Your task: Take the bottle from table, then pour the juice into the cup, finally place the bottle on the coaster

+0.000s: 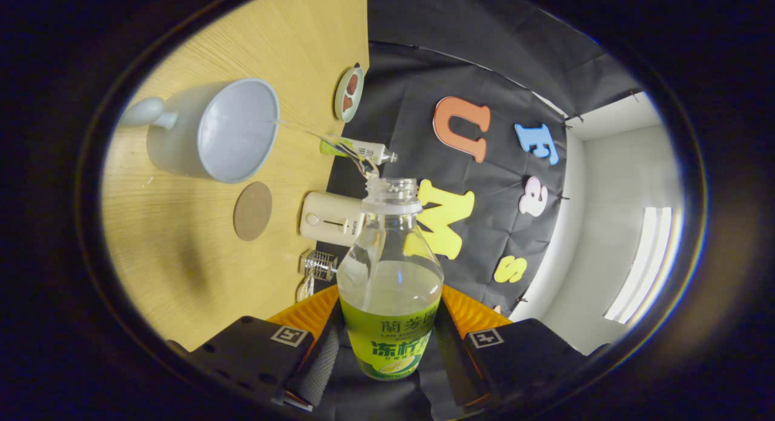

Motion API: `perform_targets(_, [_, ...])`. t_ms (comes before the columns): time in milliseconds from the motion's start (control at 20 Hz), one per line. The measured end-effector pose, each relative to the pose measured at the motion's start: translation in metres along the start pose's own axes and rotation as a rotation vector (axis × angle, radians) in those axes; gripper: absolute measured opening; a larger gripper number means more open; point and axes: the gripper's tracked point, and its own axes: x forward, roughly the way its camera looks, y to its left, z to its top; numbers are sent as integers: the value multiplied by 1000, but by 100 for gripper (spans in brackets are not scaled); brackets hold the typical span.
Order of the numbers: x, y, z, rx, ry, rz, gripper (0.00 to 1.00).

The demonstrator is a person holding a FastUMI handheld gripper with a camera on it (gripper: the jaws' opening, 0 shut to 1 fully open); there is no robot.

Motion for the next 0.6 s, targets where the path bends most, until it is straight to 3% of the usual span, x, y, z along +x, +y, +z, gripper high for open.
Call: perform_targets(600, [-3,-3,3,-70,3,-30,81])
